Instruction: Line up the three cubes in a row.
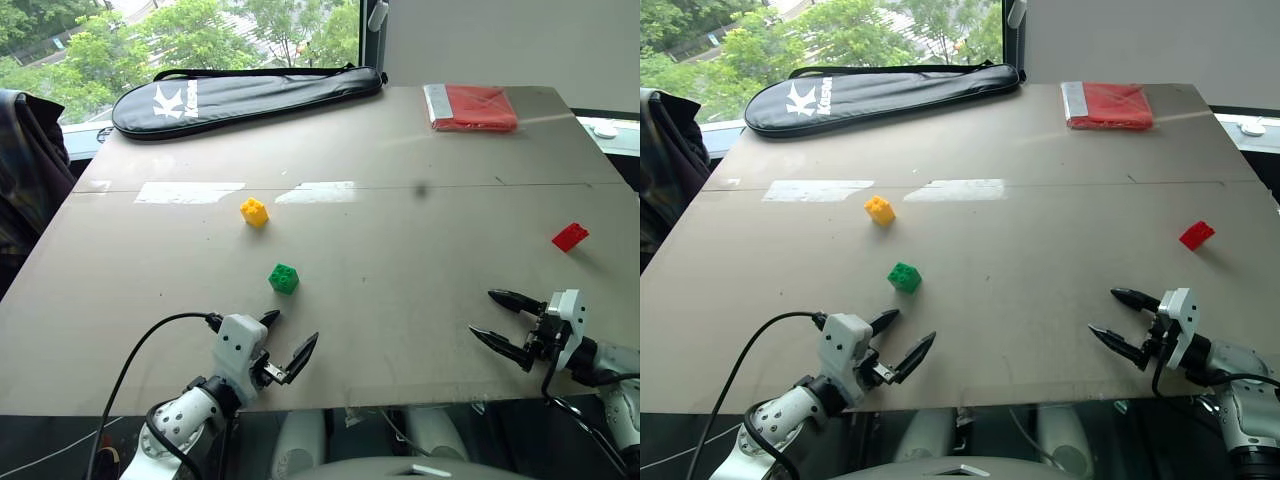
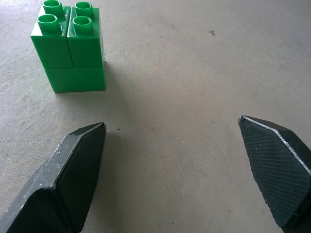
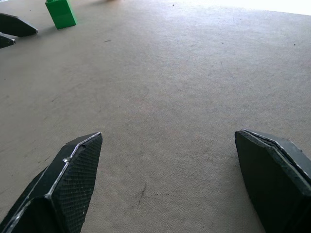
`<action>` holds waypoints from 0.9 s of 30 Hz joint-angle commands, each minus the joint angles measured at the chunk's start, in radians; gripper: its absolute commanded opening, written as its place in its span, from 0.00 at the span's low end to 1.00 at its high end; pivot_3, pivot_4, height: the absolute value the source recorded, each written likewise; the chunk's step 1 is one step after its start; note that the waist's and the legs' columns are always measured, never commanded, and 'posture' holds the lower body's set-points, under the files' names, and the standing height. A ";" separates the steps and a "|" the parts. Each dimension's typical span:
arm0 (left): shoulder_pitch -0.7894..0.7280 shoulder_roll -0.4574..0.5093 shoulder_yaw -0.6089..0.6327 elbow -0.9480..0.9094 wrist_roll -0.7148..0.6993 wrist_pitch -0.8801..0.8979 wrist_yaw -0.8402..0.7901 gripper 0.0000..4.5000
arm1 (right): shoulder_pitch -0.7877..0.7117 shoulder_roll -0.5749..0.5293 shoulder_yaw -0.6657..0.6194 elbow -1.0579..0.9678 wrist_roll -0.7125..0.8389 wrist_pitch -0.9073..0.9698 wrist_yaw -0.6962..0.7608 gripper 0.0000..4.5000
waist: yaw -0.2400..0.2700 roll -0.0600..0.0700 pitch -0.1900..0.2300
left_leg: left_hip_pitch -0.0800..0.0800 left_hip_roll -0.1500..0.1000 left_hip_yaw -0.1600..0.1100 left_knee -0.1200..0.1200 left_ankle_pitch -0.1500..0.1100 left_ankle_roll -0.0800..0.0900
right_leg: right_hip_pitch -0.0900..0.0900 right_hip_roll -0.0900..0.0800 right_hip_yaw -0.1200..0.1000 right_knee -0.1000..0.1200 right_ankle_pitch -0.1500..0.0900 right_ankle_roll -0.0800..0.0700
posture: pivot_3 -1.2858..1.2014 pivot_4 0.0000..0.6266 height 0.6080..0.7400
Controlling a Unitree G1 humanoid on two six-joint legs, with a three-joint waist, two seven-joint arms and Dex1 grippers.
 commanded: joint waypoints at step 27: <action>-0.009 0.043 -0.001 -0.044 -0.050 -0.015 -0.089 0.99 | 0.051 -0.018 -0.086 -0.089 0.057 0.023 -0.072 1.00 | 0.001 0.001 0.000 | -0.002 0.000 -0.001 0.000 0.000 0.000 | 0.000 0.000 -0.001 -0.002 0.000 0.000 | 0.52 0.24 0.76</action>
